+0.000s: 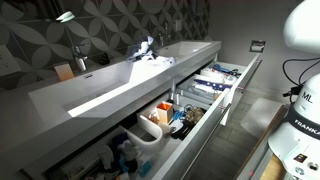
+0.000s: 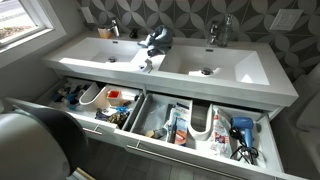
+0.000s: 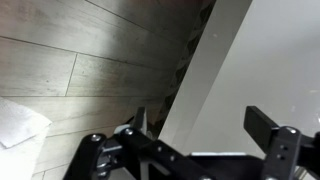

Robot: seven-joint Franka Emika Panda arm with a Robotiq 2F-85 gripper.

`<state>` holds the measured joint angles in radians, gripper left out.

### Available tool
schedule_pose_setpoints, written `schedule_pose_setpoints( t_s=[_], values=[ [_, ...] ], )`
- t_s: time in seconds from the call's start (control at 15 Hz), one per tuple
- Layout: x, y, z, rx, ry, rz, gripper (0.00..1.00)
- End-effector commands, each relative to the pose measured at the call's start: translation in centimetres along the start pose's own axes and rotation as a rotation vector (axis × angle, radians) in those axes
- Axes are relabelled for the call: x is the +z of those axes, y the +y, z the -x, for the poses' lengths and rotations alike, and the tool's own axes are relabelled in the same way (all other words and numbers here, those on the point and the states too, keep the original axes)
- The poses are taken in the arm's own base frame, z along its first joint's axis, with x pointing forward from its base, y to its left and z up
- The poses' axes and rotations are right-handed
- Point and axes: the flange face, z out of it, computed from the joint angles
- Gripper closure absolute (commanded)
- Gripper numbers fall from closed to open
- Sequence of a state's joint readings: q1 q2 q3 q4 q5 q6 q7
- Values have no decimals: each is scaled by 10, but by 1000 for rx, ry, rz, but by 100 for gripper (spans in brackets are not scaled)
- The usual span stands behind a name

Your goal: Open the top right drawer

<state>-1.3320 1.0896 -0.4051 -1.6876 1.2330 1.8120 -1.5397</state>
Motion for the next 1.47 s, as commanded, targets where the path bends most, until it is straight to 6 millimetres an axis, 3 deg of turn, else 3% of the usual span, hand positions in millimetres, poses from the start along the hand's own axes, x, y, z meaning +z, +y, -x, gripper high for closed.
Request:
schedule_pose_setpoints(
  t_s=[0.0,0.27,0.87,1.27,1.4],
  values=[
    [-37,-39,-11,-80,44,78,0],
    [-43,-79,-17,-189,88,90,0],
    [-52,-174,-6,-441,176,184,0],
    [-40,-243,-9,-619,266,183,0],
    [-31,-258,-15,-657,289,155,0]
  ],
)
